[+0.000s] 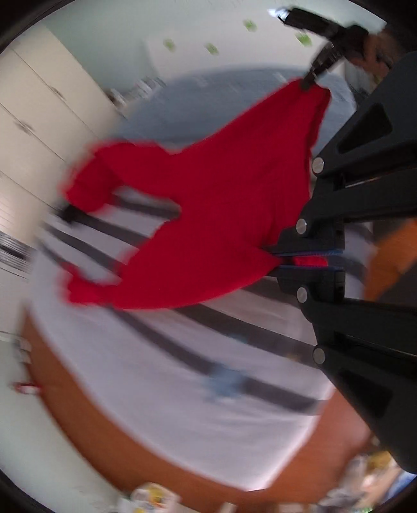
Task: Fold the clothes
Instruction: 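Lower the garment hem onto the bed with both grippers, then open both grippers and release the garment on the bed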
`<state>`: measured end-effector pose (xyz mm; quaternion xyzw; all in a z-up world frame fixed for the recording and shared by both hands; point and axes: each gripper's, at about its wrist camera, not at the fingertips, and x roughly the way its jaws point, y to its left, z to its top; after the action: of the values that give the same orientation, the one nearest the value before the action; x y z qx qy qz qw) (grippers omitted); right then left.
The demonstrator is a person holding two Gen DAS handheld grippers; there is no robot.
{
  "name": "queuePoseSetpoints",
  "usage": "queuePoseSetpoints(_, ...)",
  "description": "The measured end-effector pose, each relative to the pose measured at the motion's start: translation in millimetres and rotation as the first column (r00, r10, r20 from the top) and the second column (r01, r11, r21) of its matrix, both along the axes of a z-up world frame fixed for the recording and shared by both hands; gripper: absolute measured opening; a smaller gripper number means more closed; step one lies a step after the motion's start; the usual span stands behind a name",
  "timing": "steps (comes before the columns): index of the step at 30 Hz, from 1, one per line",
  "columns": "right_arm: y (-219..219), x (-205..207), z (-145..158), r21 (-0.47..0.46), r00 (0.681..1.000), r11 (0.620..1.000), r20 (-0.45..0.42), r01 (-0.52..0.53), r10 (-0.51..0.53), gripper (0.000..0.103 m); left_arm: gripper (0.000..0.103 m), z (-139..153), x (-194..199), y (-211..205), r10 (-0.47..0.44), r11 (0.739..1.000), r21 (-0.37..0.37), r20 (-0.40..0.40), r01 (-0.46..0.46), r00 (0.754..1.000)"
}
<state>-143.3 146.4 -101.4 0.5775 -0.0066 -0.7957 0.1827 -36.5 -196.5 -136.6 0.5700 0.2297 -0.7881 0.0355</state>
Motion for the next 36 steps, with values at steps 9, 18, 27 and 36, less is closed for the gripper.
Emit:
queuePoseSetpoints(9, 4.1, 56.4, -189.1, 0.167, 0.949, 0.959, 0.258, -0.229, 0.181, 0.003, 0.002, -163.5, 62.9, 6.4, -0.012, 1.000, 0.028, 0.213, 0.006, 0.977)
queuePoseSetpoints(18, 9.4, 65.8, -245.6, 0.186, 0.937, 0.946, 0.281, -0.266, 0.208, 0.003, 0.002, -209.1, 80.2, 18.7, -0.066, 0.998, 0.019, 0.264, 0.063, 0.962)
queuePoseSetpoints(27, 12.9, 71.9, -252.8, 0.233, 0.903, 0.901, 0.323, -0.365, 0.283, 0.008, 0.007, -192.1, 91.2, 31.0, -0.143, 0.990, 0.050, 0.277, 0.135, 0.950)
queuePoseSetpoints(36, 12.1, 16.0, -190.1, 0.211, 0.946, 0.925, 0.143, -0.316, 0.290, 0.008, 0.027, -149.4, 37.7, -23.6, -0.030, 1.000, 0.006, 0.133, 0.030, 0.991)
